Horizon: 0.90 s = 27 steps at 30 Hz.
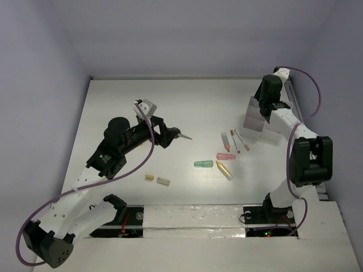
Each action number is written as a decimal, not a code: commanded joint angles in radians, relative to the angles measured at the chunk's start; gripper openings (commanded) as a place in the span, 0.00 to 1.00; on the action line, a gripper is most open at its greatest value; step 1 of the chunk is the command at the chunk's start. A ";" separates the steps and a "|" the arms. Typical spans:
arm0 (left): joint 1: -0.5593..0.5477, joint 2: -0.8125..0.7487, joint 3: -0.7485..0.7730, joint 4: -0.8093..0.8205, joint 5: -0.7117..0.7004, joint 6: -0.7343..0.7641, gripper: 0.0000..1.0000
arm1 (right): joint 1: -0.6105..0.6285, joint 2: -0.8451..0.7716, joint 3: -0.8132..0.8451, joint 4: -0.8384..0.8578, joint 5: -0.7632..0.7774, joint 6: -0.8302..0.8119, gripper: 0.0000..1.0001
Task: Sort the stationery into containers
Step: Place the stationery in the storage box.
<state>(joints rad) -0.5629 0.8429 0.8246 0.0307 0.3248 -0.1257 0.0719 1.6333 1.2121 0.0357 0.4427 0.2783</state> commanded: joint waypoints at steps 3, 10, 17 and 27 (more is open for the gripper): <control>-0.005 -0.016 -0.002 0.025 0.002 0.015 0.81 | -0.006 0.011 0.035 0.055 0.067 -0.031 0.00; -0.005 -0.005 -0.002 0.021 -0.009 0.017 0.81 | -0.006 -0.016 0.001 0.067 0.019 -0.017 0.45; -0.005 0.004 -0.002 0.020 -0.009 0.017 0.81 | -0.006 -0.073 -0.003 0.015 -0.019 -0.025 0.78; -0.005 0.004 -0.002 0.018 -0.046 0.015 0.81 | 0.112 -0.142 0.007 -0.033 -0.360 -0.094 0.12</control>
<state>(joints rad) -0.5632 0.8505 0.8246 0.0235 0.3050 -0.1196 0.1051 1.5120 1.2015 0.0067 0.2752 0.2329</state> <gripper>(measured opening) 0.811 0.185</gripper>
